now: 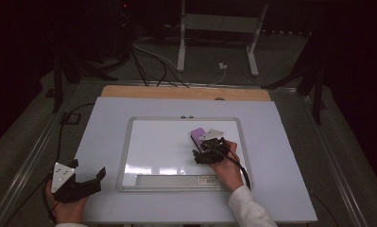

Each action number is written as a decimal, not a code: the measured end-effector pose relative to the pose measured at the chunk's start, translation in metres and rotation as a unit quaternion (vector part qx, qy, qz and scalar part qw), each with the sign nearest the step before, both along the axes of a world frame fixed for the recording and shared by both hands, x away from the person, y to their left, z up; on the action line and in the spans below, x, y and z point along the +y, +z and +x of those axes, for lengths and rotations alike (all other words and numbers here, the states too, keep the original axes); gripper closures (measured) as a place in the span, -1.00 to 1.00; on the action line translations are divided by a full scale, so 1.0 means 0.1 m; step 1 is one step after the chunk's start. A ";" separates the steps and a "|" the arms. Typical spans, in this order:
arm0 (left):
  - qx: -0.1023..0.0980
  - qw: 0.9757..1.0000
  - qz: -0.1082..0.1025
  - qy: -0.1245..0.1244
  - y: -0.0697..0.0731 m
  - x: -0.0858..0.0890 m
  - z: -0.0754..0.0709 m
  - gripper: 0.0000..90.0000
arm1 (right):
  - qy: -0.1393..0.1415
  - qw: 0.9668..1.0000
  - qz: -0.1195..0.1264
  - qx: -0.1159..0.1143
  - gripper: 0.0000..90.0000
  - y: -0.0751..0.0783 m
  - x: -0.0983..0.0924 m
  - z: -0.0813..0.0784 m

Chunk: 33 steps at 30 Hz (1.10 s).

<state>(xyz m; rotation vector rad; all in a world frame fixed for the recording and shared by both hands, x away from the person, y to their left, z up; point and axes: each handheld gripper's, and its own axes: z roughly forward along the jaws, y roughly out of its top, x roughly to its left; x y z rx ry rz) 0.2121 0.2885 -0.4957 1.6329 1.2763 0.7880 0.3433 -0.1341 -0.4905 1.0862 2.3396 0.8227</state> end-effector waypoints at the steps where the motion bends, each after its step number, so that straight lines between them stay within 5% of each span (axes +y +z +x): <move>1: 0.000 1.000 0.000 0.000 0.00 0.00 0.00 -0.99 | -0.001 1.000 0.000 -0.003 -0.41 0.00 0.00 0.00; 16: -0.001 1.000 0.000 0.000 0.00 0.00 0.00 -0.99 | -0.004 1.000 -0.027 -0.014 -0.32 -0.03 -0.01 0.04; 33: -0.001 1.000 0.000 0.001 0.00 0.00 0.00 -0.99 | -0.025 0.999 -0.027 0.006 -0.17 -0.04 -0.12 0.15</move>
